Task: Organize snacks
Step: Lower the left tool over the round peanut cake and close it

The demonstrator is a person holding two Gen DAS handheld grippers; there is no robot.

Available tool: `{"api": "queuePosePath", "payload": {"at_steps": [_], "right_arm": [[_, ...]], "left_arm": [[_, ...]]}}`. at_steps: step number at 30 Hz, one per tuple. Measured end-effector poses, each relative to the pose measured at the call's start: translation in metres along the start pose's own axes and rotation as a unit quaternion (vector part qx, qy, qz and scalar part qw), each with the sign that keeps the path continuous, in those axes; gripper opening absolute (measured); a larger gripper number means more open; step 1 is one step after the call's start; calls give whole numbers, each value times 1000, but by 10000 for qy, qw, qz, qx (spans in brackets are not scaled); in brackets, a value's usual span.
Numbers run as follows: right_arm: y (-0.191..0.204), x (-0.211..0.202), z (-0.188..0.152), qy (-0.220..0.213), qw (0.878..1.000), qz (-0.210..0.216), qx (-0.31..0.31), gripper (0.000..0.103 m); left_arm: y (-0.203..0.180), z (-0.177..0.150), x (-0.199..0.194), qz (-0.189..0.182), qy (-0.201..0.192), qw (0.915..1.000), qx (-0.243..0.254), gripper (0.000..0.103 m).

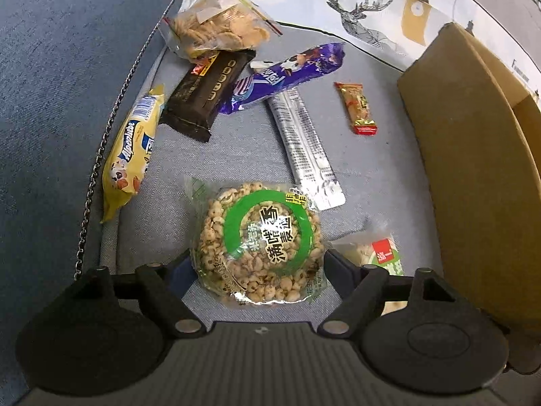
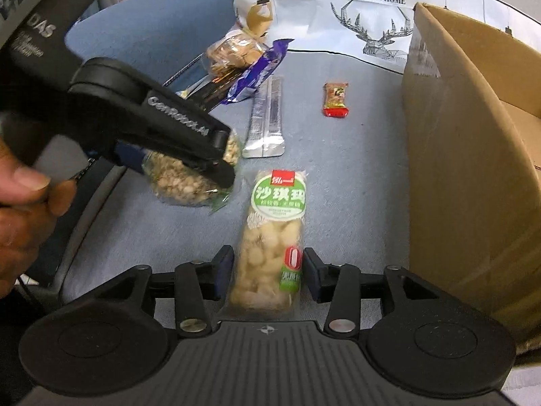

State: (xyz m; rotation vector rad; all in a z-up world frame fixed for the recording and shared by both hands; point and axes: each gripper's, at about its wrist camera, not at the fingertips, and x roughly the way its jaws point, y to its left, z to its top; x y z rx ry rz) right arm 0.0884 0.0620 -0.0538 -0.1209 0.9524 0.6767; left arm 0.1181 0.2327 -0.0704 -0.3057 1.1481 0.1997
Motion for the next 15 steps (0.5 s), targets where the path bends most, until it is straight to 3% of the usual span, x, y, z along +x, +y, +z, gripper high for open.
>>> {"api": "queuePosePath", "payload": {"at_steps": [12,15], "right_arm": [[-1,8,4,-59,10000,-56,-31,51],[1,7,4,-65,9998,-141,-153,45]], "left_arm": [[-12,2,6,157,75,9996,243,96],[-15,1,9,224,112,9991,338,97]]}}
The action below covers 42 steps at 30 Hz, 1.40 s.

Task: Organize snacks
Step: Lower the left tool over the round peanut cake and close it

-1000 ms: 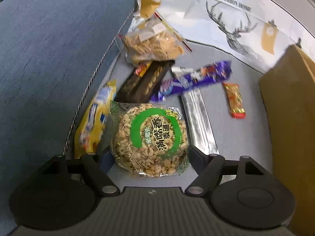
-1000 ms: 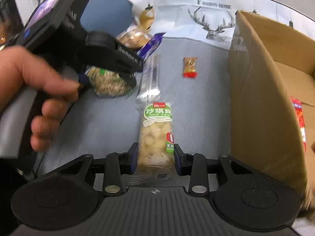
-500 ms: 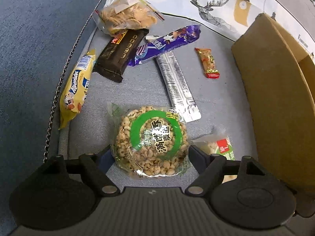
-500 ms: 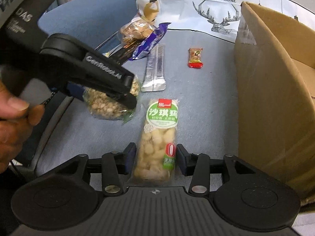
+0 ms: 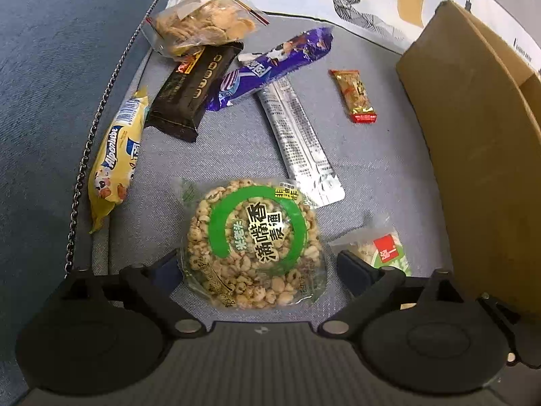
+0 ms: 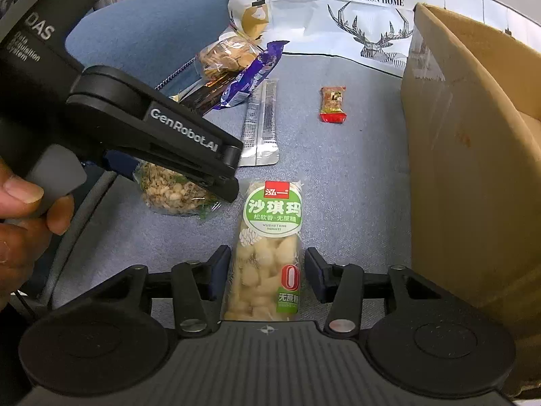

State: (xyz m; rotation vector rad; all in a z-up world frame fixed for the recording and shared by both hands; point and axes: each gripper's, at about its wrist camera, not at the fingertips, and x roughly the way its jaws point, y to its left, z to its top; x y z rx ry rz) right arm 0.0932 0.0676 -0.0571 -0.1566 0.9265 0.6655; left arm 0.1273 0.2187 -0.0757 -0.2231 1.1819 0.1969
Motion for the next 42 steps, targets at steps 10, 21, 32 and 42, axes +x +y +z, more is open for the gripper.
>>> {"api": "queuePosePath", "payload": {"at_steps": [10,21,32,42], "right_arm": [[-1,-4,-1,-127,9998,-154,17,38],[-4,-2,0,-51,9997,-174,147,38],[-1,1,0,-26,9998,-170,127,40],[-1,0,-1,-63,9997,-188,130,38]], "left_arm": [[-2,1,-1,93,-70,9999,64,92],[1,2,-5,-35,-145,9999,43,89],[0,2,-2,-19,-87,9998,163,90],[-1,2,-2,-7,-92,9998,186,90]]}}
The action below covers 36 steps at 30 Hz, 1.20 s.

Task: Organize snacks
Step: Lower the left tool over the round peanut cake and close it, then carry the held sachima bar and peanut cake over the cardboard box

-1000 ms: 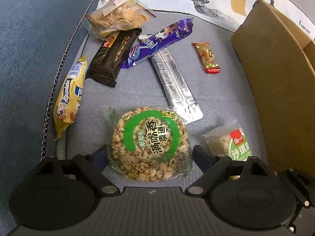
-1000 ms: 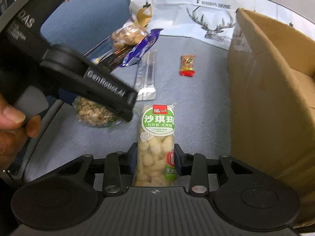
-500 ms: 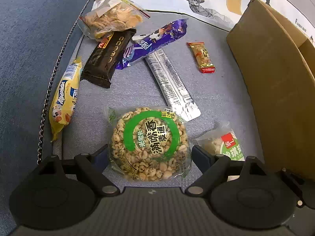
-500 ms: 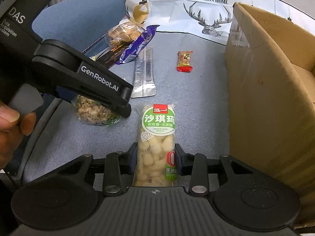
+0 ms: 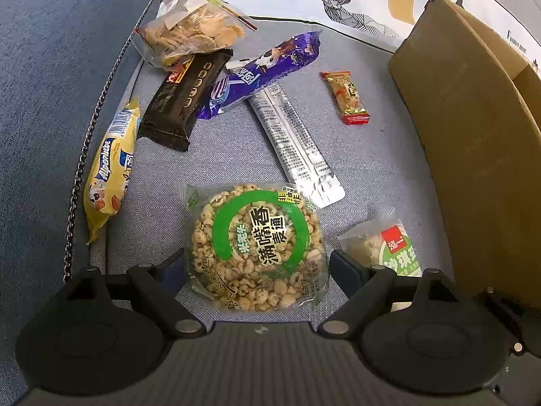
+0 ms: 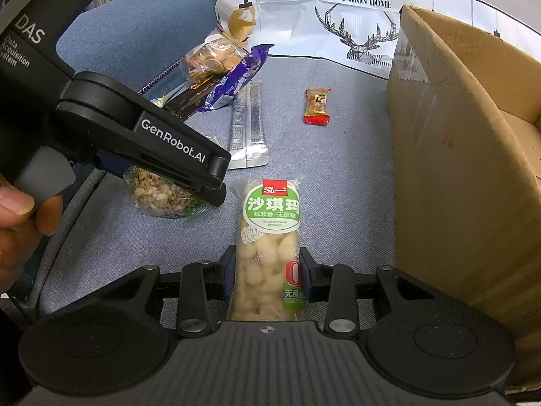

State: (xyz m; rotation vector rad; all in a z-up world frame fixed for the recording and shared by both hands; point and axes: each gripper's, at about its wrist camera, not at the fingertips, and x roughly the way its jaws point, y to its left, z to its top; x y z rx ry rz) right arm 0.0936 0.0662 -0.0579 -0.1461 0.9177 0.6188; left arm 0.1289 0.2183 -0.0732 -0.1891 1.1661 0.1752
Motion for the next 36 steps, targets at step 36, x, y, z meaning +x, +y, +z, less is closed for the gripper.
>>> {"api": "queuePosePath", "payload": {"at_steps": [36], "right_arm": [[7,-68,3,-1341,9908,-127,-90,38]], "left_arm": [[4,-1,-70,-524,-1482,9873,-246,84]]}}
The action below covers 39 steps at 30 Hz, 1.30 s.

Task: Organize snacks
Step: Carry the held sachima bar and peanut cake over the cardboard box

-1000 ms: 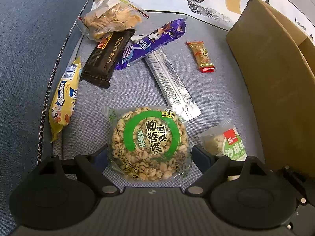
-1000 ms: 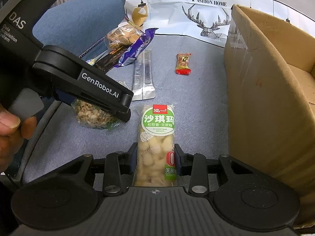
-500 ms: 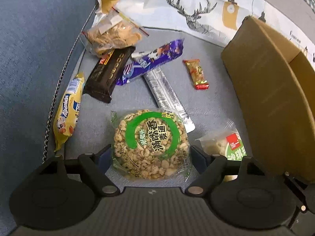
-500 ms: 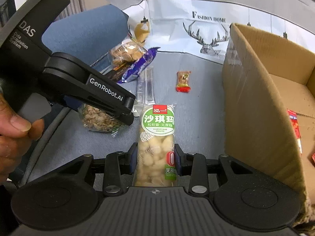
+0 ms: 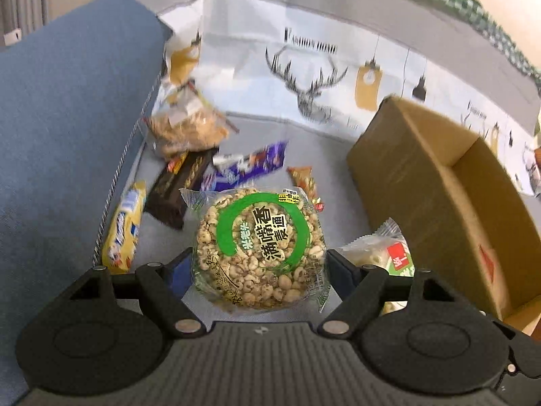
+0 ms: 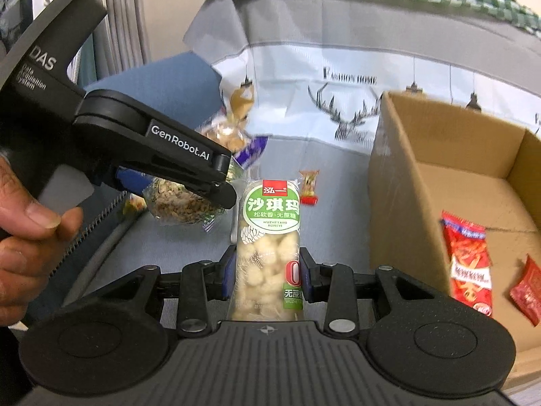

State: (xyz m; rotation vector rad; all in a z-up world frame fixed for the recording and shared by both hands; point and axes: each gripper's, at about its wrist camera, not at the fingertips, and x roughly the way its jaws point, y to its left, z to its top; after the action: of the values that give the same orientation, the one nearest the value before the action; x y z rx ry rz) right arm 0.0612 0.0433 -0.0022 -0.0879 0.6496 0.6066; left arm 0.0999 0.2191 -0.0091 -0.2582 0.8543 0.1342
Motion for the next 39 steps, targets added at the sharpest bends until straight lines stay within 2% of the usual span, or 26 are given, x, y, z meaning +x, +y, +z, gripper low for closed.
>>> {"api": "queuePosePath", "payload": {"at_steps": [9,16,20,25,28,32,36,39], "right_arm": [[-14,-40,27,-653,9978,-65,0,38],[-56,-66,52,-1096,9927,-282,407,38],[-88,-84,68,-1409,9870,-437,643,38],[-126,-99,85,-1664,9816,-714,603,38],[-149,-99,89,-1735,9790,-946,502,38],[-176,-93,76,-1666,9762,-1151,782,38],[-197,-85,64,-1312,9769,-1078,1301,38],[-200,-85,61,-1312,9769,-1095,1279,38]], "left_arm": [[-3,8,-33,-65,-778,9969,-130,84],[-16,13,-44,-186,-1202,9926,-5,84],[-29,16,-44,-234,-1303,9912,62,84],[-44,20,-42,-307,-1425,9892,121,84],[-52,21,-42,-342,-1519,9877,161,84],[-65,21,-43,-380,-1670,9848,291,84],[-82,21,-46,-503,-1839,9809,380,84],[-98,20,-48,-603,-2000,9769,447,84]]}}
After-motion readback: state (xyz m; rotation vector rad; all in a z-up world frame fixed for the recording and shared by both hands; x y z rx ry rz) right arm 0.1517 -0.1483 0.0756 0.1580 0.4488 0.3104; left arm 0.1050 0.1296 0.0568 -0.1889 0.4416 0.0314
